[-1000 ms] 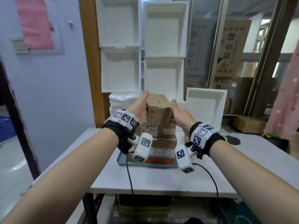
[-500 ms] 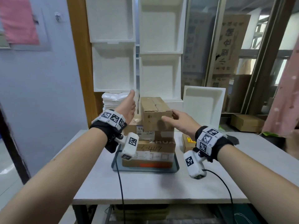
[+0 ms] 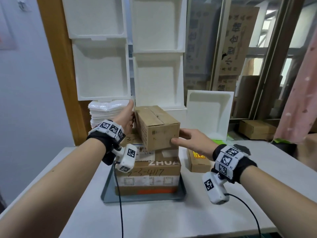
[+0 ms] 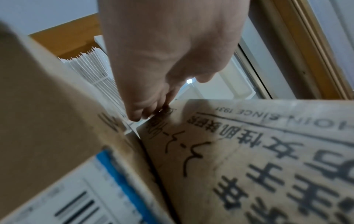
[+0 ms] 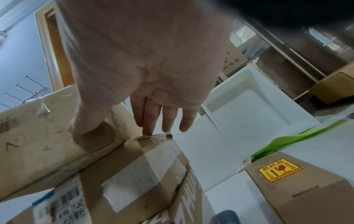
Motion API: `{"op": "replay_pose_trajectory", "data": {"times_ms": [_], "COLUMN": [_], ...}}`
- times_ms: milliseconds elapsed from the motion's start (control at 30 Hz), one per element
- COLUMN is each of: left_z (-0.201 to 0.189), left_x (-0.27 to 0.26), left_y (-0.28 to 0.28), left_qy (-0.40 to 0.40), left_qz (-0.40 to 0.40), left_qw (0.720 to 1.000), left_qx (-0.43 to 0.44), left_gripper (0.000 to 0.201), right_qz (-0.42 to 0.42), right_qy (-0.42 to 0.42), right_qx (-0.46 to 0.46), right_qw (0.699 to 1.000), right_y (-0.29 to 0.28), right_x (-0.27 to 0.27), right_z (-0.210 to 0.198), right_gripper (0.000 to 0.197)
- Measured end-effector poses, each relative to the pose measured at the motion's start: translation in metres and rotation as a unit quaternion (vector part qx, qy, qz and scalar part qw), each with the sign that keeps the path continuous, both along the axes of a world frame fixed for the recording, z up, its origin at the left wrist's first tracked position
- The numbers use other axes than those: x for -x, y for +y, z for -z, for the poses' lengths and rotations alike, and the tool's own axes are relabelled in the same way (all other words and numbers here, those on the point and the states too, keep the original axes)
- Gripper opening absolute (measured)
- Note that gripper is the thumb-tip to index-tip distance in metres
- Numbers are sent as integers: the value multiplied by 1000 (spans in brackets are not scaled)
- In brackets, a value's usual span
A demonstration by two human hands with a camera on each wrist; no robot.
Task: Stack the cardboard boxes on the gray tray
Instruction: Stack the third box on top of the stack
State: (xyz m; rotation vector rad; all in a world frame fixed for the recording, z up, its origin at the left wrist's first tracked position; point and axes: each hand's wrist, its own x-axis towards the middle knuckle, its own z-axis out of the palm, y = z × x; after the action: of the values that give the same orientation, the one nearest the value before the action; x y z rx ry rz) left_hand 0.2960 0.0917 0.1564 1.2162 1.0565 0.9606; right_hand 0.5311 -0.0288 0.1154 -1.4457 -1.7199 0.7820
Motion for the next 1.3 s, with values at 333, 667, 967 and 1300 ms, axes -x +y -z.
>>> {"op": "replay_pose_trajectory", "data": {"times_ms": [333, 667, 967, 1300], "left_z": [-1, 6, 8, 11], "left_x": [14, 52, 59, 38], "left_y": [-16, -52, -49, -46], "left_qy": [-73, -72, -38, -63], "left_qz": [-47, -34, -63, -27], "left_qw": [996, 997, 997, 998], "left_qx": [-25, -10, -20, -13], "left_gripper": [76, 78, 85, 85], "right_qz": [26, 175, 208, 120], "right_qy": [4, -36, -5, 71], "right_qx": [-31, -70, -80, -12], "right_qw": [999, 981, 975, 990], "right_y": [9, 30, 6, -10], "right_x": [-2, 19, 26, 51], "right_z": [0, -3, -12, -12], "right_gripper": [36, 37, 47, 63]}}
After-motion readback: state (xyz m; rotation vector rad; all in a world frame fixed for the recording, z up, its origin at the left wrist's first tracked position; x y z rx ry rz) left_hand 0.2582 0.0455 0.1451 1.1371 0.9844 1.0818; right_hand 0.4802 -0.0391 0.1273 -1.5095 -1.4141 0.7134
